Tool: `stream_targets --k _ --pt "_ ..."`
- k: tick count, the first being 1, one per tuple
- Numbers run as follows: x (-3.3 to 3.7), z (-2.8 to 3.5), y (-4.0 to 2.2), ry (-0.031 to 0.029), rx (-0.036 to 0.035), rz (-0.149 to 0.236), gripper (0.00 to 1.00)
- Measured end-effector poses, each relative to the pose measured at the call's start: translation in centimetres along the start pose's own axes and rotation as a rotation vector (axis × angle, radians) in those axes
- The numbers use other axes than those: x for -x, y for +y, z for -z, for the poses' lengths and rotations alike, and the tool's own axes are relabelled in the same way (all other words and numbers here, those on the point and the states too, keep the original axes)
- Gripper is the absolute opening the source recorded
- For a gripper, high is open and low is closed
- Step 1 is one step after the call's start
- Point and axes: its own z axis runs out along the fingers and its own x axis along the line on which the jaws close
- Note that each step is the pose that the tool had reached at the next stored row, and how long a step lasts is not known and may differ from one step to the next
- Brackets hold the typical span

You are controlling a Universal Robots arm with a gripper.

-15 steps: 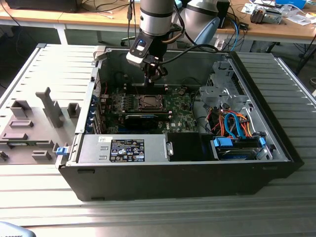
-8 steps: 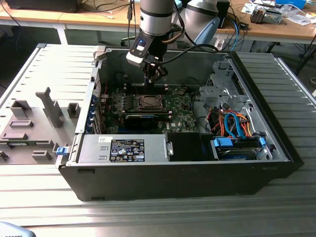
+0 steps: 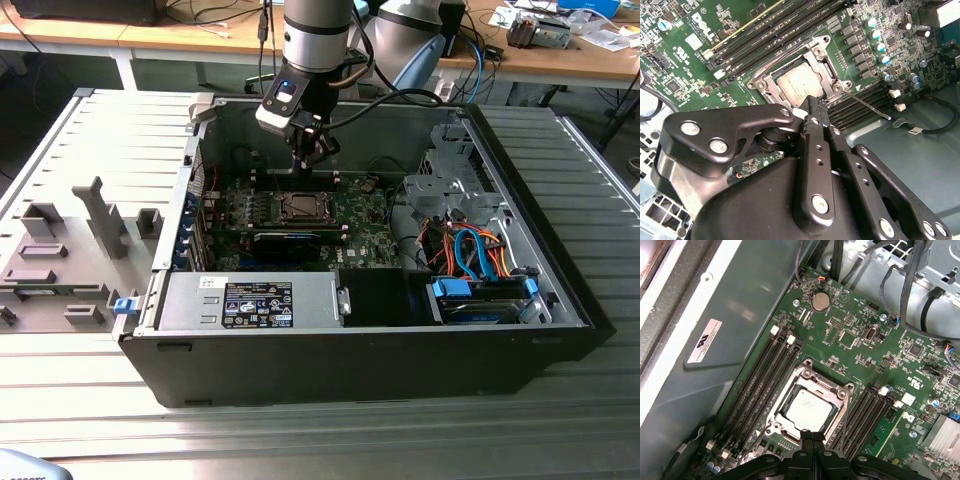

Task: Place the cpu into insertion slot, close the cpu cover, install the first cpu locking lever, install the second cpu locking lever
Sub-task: 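Install the first cpu locking lever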

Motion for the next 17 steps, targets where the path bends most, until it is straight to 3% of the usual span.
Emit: stream_targets --k 17 --pt "0.00 -0.02 0.00 -0.0066 -0.0039 0.000 0.11"
